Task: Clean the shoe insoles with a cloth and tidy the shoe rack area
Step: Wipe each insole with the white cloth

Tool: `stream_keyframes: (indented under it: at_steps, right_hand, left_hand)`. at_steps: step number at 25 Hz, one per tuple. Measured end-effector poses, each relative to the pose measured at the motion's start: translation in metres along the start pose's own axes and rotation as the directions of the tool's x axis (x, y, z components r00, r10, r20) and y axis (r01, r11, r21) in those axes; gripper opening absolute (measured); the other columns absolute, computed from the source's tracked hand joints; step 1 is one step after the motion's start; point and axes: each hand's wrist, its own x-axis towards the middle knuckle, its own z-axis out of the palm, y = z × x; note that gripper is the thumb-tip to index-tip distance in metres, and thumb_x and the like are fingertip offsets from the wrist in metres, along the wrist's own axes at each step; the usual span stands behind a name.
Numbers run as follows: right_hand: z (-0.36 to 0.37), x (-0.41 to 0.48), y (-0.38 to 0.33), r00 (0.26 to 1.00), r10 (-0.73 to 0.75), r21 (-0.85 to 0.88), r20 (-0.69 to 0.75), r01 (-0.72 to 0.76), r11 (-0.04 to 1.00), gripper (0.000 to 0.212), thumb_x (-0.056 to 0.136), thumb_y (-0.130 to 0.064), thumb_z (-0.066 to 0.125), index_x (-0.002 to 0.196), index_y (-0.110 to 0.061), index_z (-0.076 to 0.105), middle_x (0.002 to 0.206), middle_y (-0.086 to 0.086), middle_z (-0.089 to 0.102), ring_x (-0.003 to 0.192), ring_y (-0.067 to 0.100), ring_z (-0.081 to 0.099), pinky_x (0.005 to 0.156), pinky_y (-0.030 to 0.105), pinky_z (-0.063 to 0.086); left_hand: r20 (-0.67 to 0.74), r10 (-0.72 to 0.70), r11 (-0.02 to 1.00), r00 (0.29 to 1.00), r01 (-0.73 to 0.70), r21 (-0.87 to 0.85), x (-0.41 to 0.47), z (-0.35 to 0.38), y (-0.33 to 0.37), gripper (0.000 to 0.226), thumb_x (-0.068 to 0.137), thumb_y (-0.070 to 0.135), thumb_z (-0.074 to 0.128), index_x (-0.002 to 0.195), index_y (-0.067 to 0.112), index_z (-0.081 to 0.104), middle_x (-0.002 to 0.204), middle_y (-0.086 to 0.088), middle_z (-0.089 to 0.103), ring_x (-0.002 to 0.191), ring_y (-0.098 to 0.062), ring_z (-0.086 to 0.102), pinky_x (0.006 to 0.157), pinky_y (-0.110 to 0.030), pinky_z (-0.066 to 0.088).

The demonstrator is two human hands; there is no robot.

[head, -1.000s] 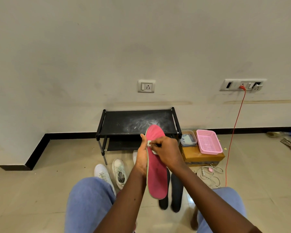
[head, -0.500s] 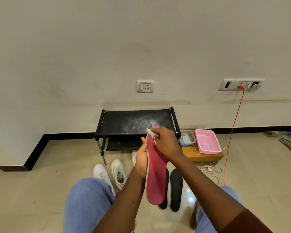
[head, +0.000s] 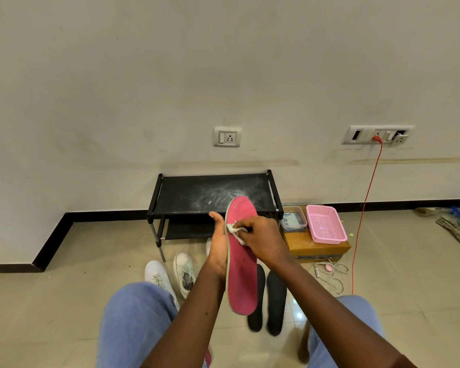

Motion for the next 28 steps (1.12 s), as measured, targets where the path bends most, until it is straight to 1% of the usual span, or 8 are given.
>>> stream_keyframes:
  at_steps: [2, 5, 9, 13, 15, 18, 23, 28]
  right_hand:
    - [-0.001, 0.01, 0.0, 0.997, 0.002, 0.025, -0.079, 0.0, 1.0, 0.02, 0.089, -0.013, 0.059, 0.105, -0.009, 0.07, 0.101, 0.009, 0.071, 0.087, 0.016, 0.065, 0.08, 0.015, 0.047]
    - [-0.003, 0.027, 0.006, 0.99, 0.002, -0.037, -0.142, -0.008, 0.999, 0.02, 0.089, -0.01, 0.058, 0.103, -0.007, 0.07, 0.1, 0.011, 0.07, 0.087, 0.018, 0.064, 0.071, 0.009, 0.038]
    - [-0.005, 0.043, 0.012, 0.977, -0.015, -0.102, -0.214, -0.007, 0.995, 0.024, 0.09, -0.003, 0.052, 0.108, -0.005, 0.068, 0.108, 0.014, 0.068, 0.097, 0.023, 0.063, 0.084, 0.023, 0.045]
    - [-0.001, 0.036, 0.011, 0.988, -0.086, -0.145, -0.132, 0.067, 0.987, 0.029, 0.091, 0.0, 0.048, 0.113, -0.006, 0.065, 0.113, 0.011, 0.065, 0.103, 0.023, 0.06, 0.088, 0.024, 0.044]
    - [0.002, 0.027, 0.012, 0.989, -0.118, -0.16, -0.092, 0.103, 0.982, 0.029, 0.09, 0.0, 0.047, 0.112, -0.007, 0.066, 0.114, 0.009, 0.062, 0.104, 0.022, 0.058, 0.089, 0.027, 0.044]
    - [0.009, 0.011, 0.01, 0.987, -0.146, -0.127, -0.064, 0.137, 0.982, 0.027, 0.09, -0.001, 0.049, 0.108, -0.007, 0.068, 0.11, 0.008, 0.063, 0.1, 0.02, 0.059, 0.088, 0.023, 0.045]
    - [0.008, -0.001, 0.009, 0.994, -0.108, -0.111, -0.008, 0.107, 0.988, 0.028, 0.092, -0.004, 0.049, 0.112, -0.011, 0.067, 0.113, 0.006, 0.066, 0.1, 0.014, 0.061, 0.079, -0.001, 0.033]
    - [0.006, 0.014, 0.013, 0.994, -0.093, -0.191, -0.06, 0.08, 0.978, 0.028, 0.094, -0.01, 0.046, 0.116, -0.007, 0.064, 0.118, 0.013, 0.06, 0.105, 0.024, 0.057, 0.089, 0.025, 0.043]
  left_hand:
    - [0.036, -0.026, 1.0, 0.999, 0.026, 0.003, -0.004, 0.006, -0.001, 0.073, 0.087, 0.068, 0.023, 0.103, 0.007, 0.062, 0.08, -0.013, 0.07, 0.073, -0.024, 0.07, 0.065, -0.032, 0.059]
    - [0.052, -0.056, 0.998, 0.997, 0.055, 0.014, -0.01, 0.005, -0.005, 0.068, 0.091, 0.064, 0.022, 0.102, 0.01, 0.061, 0.076, -0.011, 0.064, 0.066, -0.024, 0.062, 0.061, -0.03, 0.05]
    - [0.104, -0.127, 0.992, 0.986, 0.127, 0.006, -0.015, 0.006, -0.011, 0.074, 0.086, 0.068, 0.027, 0.104, 0.007, 0.063, 0.081, -0.017, 0.064, 0.065, -0.029, 0.061, 0.061, -0.032, 0.051]
    - [0.11, -0.104, 0.994, 0.988, 0.1, 0.043, -0.018, 0.01, -0.009, 0.067, 0.089, 0.065, 0.024, 0.102, 0.012, 0.062, 0.079, -0.011, 0.071, 0.067, -0.023, 0.068, 0.065, -0.03, 0.052]
    - [0.105, -0.073, 0.997, 0.992, 0.072, 0.013, -0.018, 0.011, -0.01, 0.069, 0.091, 0.065, 0.019, 0.11, 0.013, 0.061, 0.09, -0.012, 0.073, 0.079, -0.022, 0.071, 0.07, -0.033, 0.056]
    - [0.085, -0.036, 0.995, 0.996, 0.043, -0.087, -0.014, 0.011, -0.012, 0.078, 0.084, 0.071, 0.028, 0.124, 0.011, 0.058, 0.107, -0.016, 0.068, 0.101, -0.027, 0.066, 0.081, -0.036, 0.057]
    - [0.073, -0.056, 0.993, 0.996, 0.063, -0.1, -0.014, 0.009, -0.015, 0.084, 0.072, 0.073, 0.039, 0.115, 0.004, 0.062, 0.099, -0.017, 0.069, 0.094, -0.028, 0.068, 0.083, -0.038, 0.055]
    - [0.027, -0.035, 0.996, 0.999, 0.037, -0.079, -0.019, 0.016, -0.015, 0.05, 0.09, 0.05, 0.04, 0.111, 0.009, 0.061, 0.09, -0.015, 0.071, 0.084, -0.024, 0.07, 0.073, -0.034, 0.058]
